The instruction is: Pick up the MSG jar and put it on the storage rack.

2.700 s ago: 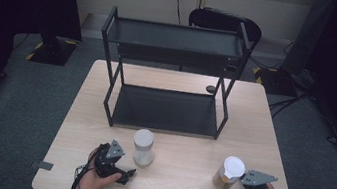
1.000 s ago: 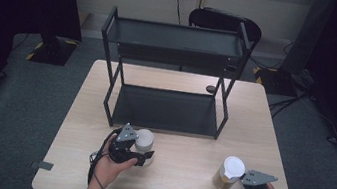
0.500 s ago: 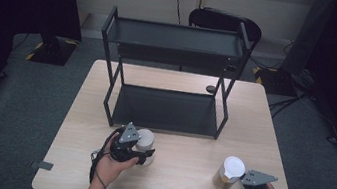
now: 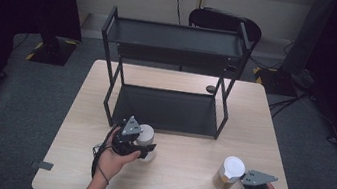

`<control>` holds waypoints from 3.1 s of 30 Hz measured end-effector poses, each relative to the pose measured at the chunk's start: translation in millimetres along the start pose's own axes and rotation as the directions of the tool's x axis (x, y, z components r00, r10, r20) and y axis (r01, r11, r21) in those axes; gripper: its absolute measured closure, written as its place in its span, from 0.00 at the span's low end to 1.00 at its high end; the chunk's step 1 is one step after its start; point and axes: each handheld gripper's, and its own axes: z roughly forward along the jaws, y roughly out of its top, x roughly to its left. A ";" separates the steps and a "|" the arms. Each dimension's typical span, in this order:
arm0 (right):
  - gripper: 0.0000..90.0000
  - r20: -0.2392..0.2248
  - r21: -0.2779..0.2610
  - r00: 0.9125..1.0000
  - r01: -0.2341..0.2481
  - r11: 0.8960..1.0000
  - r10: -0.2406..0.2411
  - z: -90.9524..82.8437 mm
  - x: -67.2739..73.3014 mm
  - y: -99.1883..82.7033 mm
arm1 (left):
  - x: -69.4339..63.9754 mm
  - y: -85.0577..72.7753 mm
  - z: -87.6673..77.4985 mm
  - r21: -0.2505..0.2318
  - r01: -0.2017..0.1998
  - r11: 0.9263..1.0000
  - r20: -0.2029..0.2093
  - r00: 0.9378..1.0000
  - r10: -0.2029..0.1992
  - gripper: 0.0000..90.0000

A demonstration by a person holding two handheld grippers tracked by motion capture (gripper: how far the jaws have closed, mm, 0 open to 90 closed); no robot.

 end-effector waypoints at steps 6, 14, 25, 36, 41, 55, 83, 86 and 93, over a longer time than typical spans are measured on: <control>0.00 0.000 0.000 1.000 0.000 1.000 0.000 0.0 0.0 0.0 | 2.6 11.7 1.7 0.003 0.001 1.000 -0.003 1.000 -0.001 0.38; 0.00 0.000 0.000 1.000 0.000 1.000 0.000 0.0 0.0 0.0 | 9.0 27.3 1.4 -0.003 0.012 1.000 -0.010 1.000 -0.012 0.39; 0.00 0.000 0.000 1.000 0.001 1.000 -0.001 0.0 0.0 0.0 | 16.4 48.1 0.7 -0.011 0.031 0.999 -0.034 0.999 -0.031 0.39; 0.00 0.000 0.000 1.000 0.000 1.000 0.000 0.0 0.0 0.0 | 23.5 67.2 -3.5 -0.025 0.056 0.998 -0.059 0.997 -0.058 0.39; 0.00 0.000 0.000 1.000 0.000 1.000 0.000 0.0 0.0 0.0 | 26.1 77.8 -6.5 -0.025 0.057 0.998 -0.071 0.996 -0.059 0.39; 0.00 0.000 0.000 1.000 0.000 1.000 0.000 0.0 -0.1 0.0 | 32.3 99.5 -14.0 -0.034 0.073 0.997 -0.079 0.994 -0.076 0.39; 0.00 0.000 0.000 1.000 0.000 1.000 0.000 0.0 0.0 -0.1 | 37.1 153.9 -48.7 -0.052 0.065 0.997 -0.106 0.992 -0.070 0.39; 0.00 0.000 0.000 1.000 0.000 1.000 0.000 0.0 0.0 -0.1 | 36.6 158.9 -52.5 -0.061 0.064 0.996 -0.110 0.991 -0.071 0.39; 0.00 0.000 -0.001 1.000 0.000 1.000 0.000 0.0 -0.2 -0.1 | 35.2 171.8 -62.5 -0.065 0.056 0.996 -0.124 0.990 -0.064 0.39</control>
